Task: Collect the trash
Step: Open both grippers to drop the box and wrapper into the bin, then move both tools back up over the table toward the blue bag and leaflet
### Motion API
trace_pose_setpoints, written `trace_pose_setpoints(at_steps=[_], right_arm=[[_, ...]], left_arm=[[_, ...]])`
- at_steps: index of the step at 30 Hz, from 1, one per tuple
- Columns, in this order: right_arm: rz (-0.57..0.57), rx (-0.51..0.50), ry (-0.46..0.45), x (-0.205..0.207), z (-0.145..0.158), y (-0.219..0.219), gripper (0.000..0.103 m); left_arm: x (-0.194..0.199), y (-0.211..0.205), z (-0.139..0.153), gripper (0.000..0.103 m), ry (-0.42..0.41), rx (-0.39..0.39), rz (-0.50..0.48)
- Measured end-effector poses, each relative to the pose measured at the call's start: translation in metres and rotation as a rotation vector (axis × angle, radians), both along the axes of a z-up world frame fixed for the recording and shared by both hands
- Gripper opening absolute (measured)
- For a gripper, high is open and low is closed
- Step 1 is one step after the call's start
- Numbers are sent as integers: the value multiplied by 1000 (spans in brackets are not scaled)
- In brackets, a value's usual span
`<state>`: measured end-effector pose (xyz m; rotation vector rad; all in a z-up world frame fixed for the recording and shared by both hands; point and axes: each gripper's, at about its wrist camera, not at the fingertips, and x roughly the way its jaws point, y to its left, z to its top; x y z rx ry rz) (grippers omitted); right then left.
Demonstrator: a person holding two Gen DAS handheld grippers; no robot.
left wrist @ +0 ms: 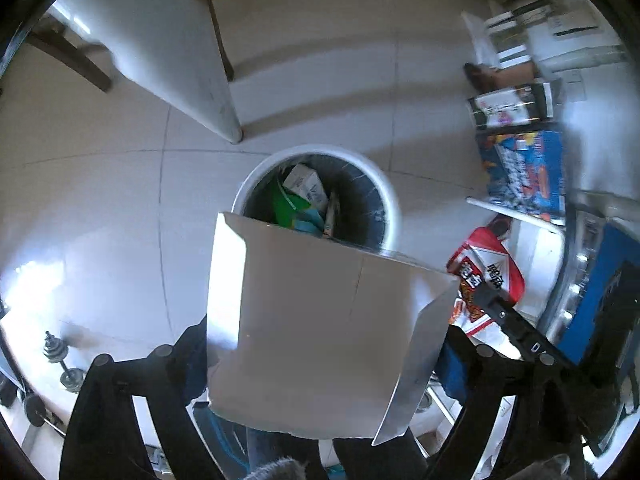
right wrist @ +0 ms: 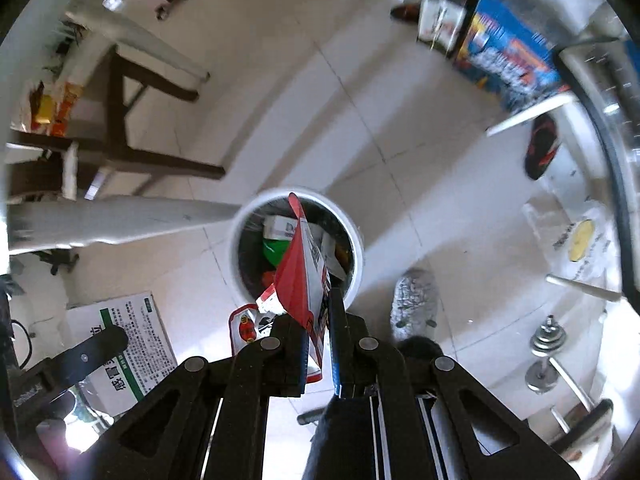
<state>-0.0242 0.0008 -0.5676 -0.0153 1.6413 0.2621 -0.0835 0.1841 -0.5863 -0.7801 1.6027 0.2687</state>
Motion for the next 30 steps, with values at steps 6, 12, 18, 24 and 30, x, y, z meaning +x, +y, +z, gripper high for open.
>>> trace_pose_setpoints(at_steps=[6, 12, 18, 24, 30], right_arm=[[99, -3, 91, 4, -113, 21, 10], [199, -49, 103, -4, -141, 21, 86], [282, -138, 21, -13, -109, 24, 103], [302, -179, -14, -22, -73, 23, 103], [291, -183, -37, -29, -21, 20, 103]], left_arm=[[-4, 1, -68, 96, 65, 29, 3], [-17, -1, -61, 96, 64, 155, -10], [-26, -4, -34, 96, 56, 191, -27], [-35, -13, -1, 96, 54, 221, -41], [-44, -21, 47, 96, 32, 221, -35]])
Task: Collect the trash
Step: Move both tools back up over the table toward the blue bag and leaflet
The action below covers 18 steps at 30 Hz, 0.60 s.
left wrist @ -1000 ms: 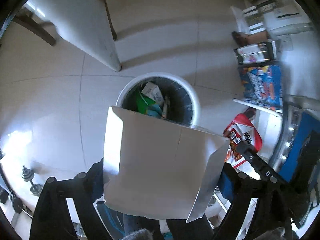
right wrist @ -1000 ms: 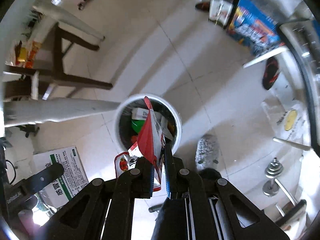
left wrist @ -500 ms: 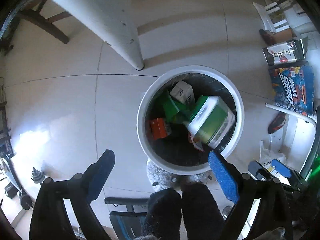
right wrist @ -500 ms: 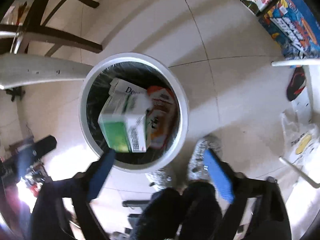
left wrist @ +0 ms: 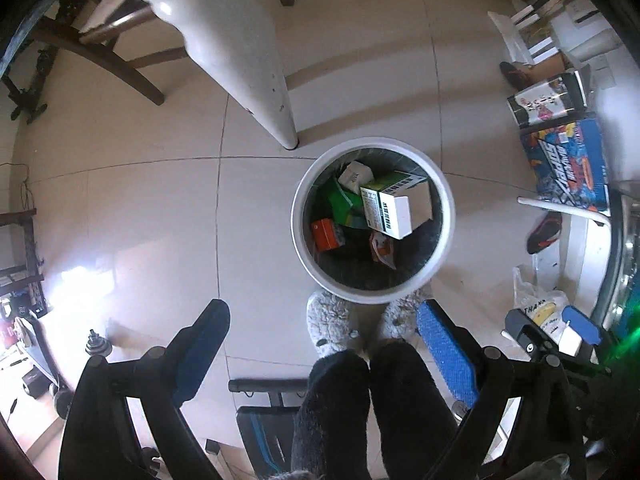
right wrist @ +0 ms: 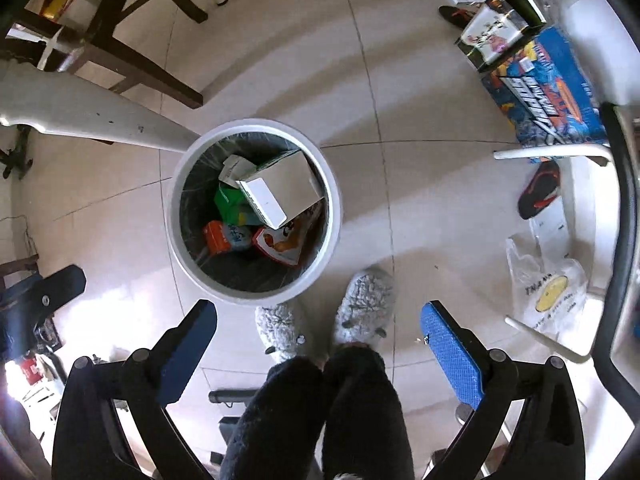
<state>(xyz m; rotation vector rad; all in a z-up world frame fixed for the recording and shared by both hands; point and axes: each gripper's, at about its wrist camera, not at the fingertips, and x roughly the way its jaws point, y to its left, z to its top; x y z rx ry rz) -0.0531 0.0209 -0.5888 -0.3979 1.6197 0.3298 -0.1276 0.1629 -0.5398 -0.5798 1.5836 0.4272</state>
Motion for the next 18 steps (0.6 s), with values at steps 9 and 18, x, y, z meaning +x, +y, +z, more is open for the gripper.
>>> trace_pose_setpoints(at_steps=[9, 18], right_arm=[[3, 36, -63, -8, 106, -3, 103], [8, 70, -88, -28, 225, -8, 103]], left_arm=[[-17, -9, 81, 96, -52, 2, 6], [-39, -19, 178, 96, -103, 10, -2]])
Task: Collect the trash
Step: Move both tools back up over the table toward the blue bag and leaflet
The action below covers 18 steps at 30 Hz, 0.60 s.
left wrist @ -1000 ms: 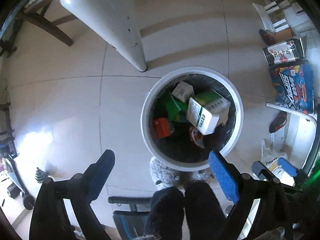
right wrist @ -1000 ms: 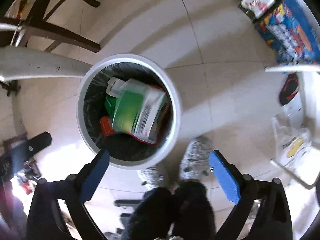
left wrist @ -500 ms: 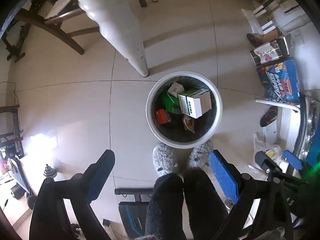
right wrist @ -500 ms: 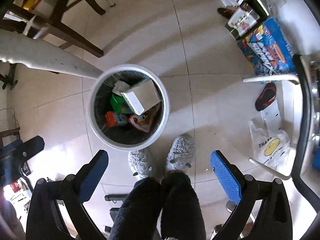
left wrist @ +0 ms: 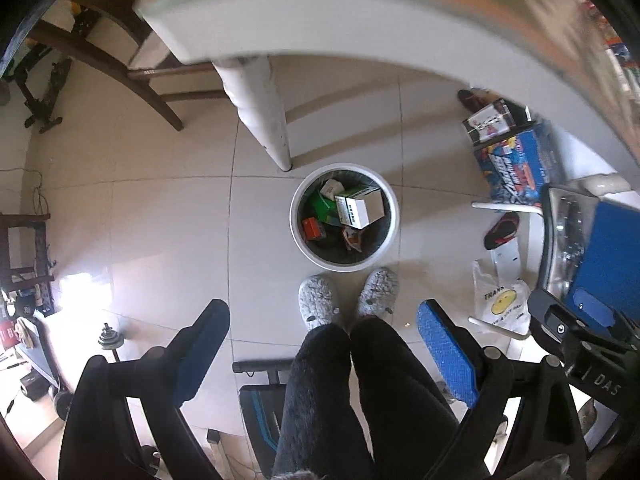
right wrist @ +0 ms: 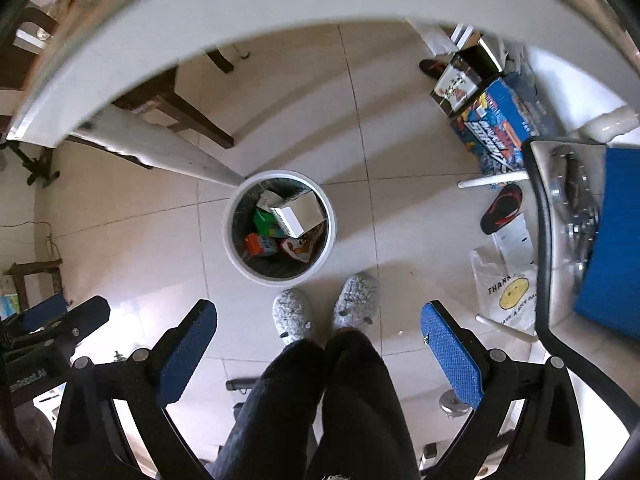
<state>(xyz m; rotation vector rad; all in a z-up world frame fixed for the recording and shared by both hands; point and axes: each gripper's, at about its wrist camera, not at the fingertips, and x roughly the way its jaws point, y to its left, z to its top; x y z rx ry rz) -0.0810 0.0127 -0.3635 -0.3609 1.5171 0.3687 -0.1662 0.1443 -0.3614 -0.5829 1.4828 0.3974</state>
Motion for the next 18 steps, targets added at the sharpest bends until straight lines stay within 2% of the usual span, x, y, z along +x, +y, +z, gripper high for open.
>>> trace_pose_setpoints(at_steps=[8, 13, 18], right_arm=[[10, 51, -5, -23, 102, -5, 103], [10, 76, -19, -30, 145, -8, 103], [-35, 158, -38, -18, 184, -6, 103]], left_arm=[[-10, -5, 79, 96, -72, 10, -24], [-15, -4, 111, 96, -115, 9, -16], [7, 2, 145, 96, -183, 66, -32]])
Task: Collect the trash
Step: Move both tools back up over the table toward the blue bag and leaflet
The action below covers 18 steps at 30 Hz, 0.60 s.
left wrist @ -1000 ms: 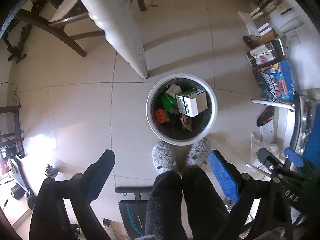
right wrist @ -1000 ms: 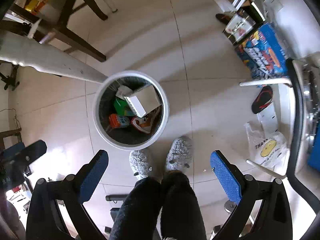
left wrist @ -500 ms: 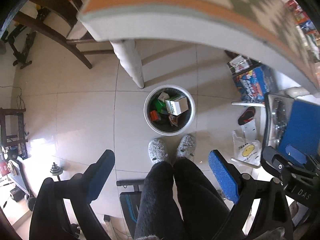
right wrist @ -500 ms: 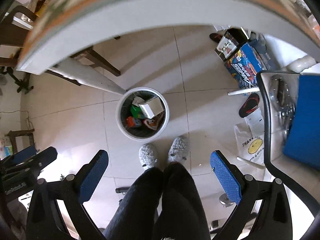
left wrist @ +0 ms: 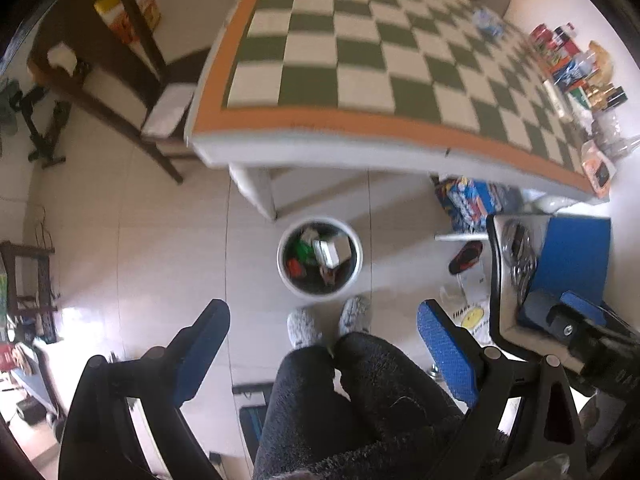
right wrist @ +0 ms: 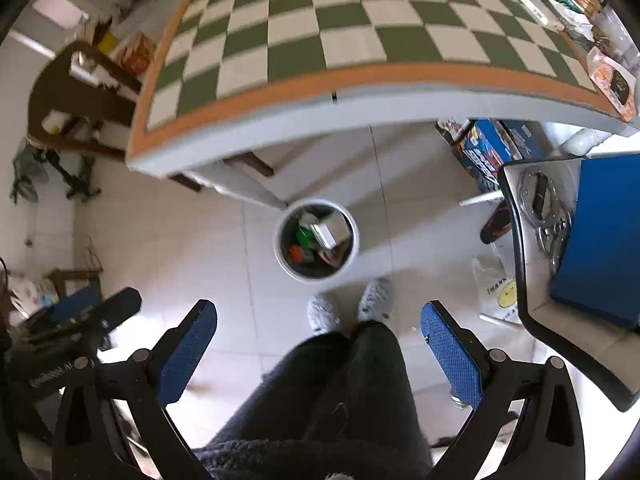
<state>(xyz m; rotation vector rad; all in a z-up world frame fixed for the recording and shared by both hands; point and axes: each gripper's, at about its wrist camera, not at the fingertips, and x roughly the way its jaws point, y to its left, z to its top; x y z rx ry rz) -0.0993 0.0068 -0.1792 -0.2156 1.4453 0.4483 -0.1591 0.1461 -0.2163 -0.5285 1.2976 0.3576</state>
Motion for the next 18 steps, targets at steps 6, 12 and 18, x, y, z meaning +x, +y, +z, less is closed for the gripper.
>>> trace_pose_setpoints(at_steps=[6, 12, 18], right_arm=[[-89, 95, -49, 58, 49, -6, 103], [-161, 89, -117, 158, 77, -34, 103], [-318, 56, -141, 317, 73, -97, 103]], left_arm=[[71, 5, 40, 103, -94, 126, -60], [188, -7, 63, 103, -137, 220, -111], [339, -28, 68, 103, -116, 246, -161]])
